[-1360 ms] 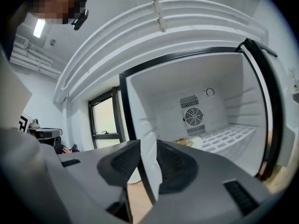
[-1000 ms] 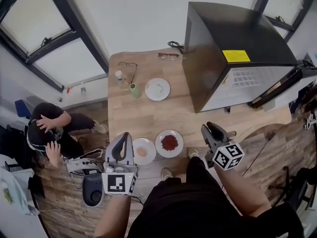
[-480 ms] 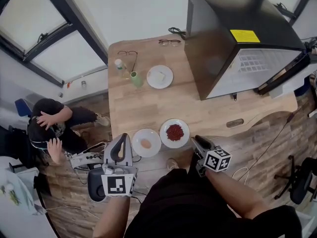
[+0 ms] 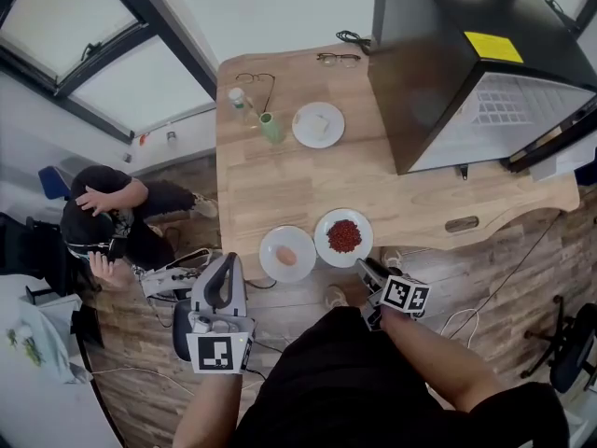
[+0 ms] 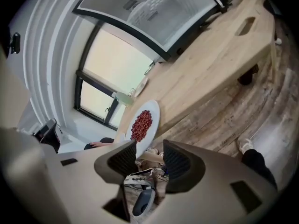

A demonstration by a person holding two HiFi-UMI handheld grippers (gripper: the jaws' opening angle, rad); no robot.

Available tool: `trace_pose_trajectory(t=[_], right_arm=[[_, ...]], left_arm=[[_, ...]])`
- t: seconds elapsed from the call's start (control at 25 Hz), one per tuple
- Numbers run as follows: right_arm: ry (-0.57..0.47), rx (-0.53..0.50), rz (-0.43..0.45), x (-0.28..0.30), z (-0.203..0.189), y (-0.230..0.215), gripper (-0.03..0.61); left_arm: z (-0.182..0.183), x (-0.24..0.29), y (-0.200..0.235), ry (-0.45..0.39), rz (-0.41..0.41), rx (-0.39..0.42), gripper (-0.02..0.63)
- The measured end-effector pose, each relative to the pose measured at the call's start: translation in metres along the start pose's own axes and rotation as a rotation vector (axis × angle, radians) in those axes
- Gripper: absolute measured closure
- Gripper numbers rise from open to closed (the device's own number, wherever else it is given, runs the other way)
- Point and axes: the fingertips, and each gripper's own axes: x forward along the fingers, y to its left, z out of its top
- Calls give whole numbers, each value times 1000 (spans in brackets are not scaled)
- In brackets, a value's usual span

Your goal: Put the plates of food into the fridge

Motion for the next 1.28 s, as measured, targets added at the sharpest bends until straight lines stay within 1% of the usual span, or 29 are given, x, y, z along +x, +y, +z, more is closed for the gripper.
trace_pose_trajectory(t=[0.16, 0.32, 0.36, 0.44, 0.48, 0.6, 0.76, 0.88, 1.28], right_arm=[[-13, 54, 66, 17, -1, 11, 400], [-23, 148, 125, 28, 1, 15, 401], [-27, 170, 142, 29, 3, 17, 422], [-32, 195, 161, 29, 6, 18, 490], [-36, 201, 166, 28, 8, 18, 515], [-51, 200, 191, 22, 15, 24, 540], [-71, 216, 226, 8, 25, 31, 545], [-99, 216, 237, -3, 39, 35, 546], [-240, 215, 247, -53, 105, 40, 545]], left_arm=[[-3, -10, 9, 15, 21, 17, 609], [-4, -15, 10, 27, 33, 23, 609], [-4, -15, 9, 28, 32, 26, 609], [-4, -14, 7, 31, 28, 33, 609], [-4, -13, 6, 32, 27, 34, 609], [-3, -10, 5, 29, 28, 27, 609], [2, -1, -2, 10, 15, 17, 609], [9, 8, -11, -7, -8, 18, 609], [47, 45, -34, -91, -92, 27, 609]])
